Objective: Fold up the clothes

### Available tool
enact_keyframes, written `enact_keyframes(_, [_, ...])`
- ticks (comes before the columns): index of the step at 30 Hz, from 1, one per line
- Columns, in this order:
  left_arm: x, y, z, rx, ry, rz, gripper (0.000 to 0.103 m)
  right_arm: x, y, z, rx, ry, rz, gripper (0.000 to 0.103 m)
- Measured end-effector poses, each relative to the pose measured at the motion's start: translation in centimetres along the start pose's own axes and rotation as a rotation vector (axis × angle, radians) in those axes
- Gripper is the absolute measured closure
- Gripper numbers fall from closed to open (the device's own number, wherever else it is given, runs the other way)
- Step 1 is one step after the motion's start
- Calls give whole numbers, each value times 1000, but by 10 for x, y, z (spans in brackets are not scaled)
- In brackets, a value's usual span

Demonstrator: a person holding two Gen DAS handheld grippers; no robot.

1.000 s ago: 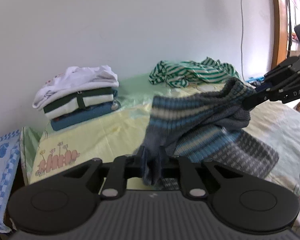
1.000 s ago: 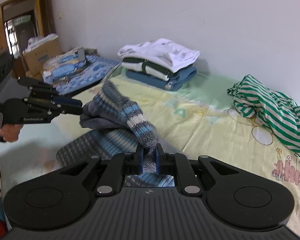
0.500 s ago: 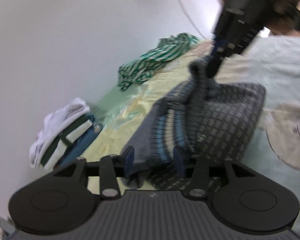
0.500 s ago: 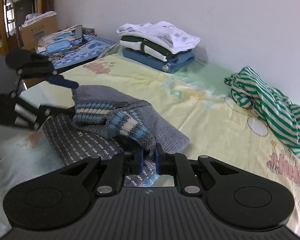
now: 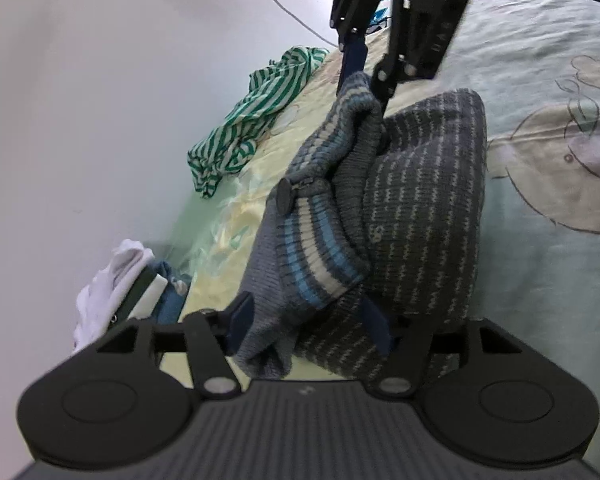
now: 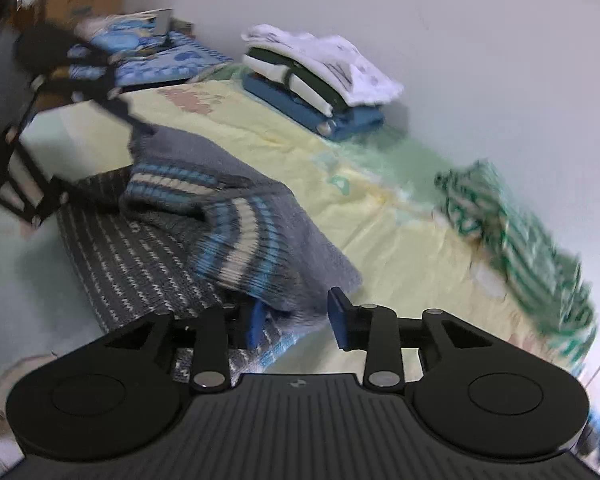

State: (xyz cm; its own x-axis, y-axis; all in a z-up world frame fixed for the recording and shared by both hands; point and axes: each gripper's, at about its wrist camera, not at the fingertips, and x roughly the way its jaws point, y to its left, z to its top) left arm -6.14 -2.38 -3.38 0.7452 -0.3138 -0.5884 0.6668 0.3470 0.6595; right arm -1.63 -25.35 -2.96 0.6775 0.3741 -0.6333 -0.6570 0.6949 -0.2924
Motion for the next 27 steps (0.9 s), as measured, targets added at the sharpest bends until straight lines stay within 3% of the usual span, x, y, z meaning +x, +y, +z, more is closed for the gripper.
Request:
enact_keyframes(4, [13, 12, 0, 27, 18, 9, 34, 0, 19, 5, -159, -29, -31, 62])
enact_keyframes(7, [26, 13, 2, 46, 32, 9, 49, 1, 28, 8, -218, -63, -42, 61])
enact_keyframes(8, [29, 11, 3, 57, 35, 7, 59, 3, 30, 8, -235, -70, -52, 62])
enact_keyframes(9, [32, 8, 4, 68, 37, 8, 68, 4, 29, 8, -242, -68, -62, 66])
enact_keyframes(10, [32, 5, 4, 81, 36, 15, 69, 5, 27, 9, -229, -60, -63, 78])
enact_keyframes(12, [32, -1, 4, 102, 34, 29, 78, 7, 18, 10, -185, -50, -60, 89])
enact_keyframes(15, [24, 1, 5, 84, 26, 31, 86, -1, 6, 11, -113, -59, -19, 90])
enact_keyframes(27, [-39, 9, 22, -67, -62, -31, 88, -43, -1, 11, -10, -80, 126, 91])
